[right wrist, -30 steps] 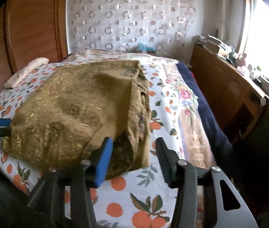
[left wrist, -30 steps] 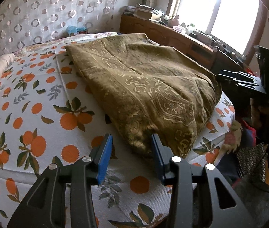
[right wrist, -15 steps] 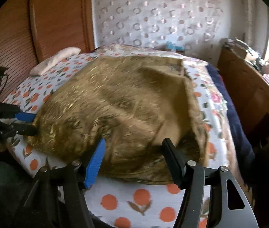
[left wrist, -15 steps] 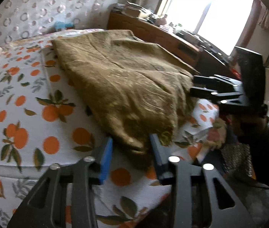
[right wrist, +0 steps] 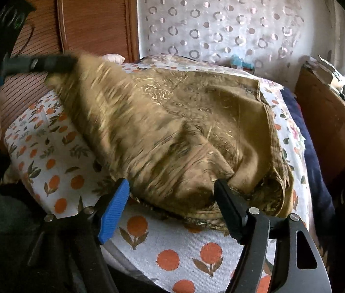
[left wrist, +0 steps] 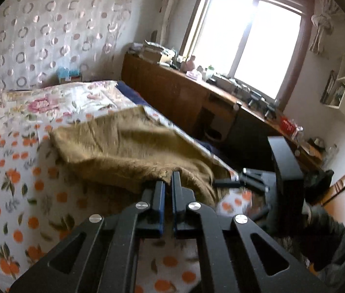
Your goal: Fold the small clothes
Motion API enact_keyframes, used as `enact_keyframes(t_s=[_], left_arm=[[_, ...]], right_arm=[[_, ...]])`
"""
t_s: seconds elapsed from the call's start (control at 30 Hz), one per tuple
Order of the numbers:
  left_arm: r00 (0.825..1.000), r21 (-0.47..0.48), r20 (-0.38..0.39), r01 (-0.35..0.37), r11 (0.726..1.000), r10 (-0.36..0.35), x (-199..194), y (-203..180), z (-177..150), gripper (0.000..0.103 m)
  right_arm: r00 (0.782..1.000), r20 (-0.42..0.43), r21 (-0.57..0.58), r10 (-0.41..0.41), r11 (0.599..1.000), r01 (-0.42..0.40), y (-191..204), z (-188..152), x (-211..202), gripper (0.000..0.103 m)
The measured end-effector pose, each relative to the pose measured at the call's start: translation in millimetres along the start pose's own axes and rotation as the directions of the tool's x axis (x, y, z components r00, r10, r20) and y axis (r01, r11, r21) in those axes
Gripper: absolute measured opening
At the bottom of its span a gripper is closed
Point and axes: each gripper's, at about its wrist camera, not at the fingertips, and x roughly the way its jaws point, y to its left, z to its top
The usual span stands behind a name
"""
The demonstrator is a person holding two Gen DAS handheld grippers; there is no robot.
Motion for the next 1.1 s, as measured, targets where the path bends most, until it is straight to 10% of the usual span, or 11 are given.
enact_keyframes(t_s=[0.5, 0.7, 1.1], left_arm=[[0.997, -0.073, 0.052, -0.06, 0.996, 0.064, 1, 34, 15, 0.004], [0.994, -0.079, 0.049, -0.098, 0.992, 0.102, 6, 51, 21, 0.005], [0.976, -0.088, 0.017, -0.216, 0.972, 0.218, 35, 98, 60, 0.005]], right_arm=[[0.99, 0.003, 0.018, -0.143, 0.99, 0.143, -33, 8, 17, 0.075], [0.994, 0.043, -0.031, -0.1, 0.994, 0.101, -39, 36, 21, 0.025], [0.99, 0.138, -0.071, -0.041, 0.996, 0.051, -64, 100, 47, 0.011]])
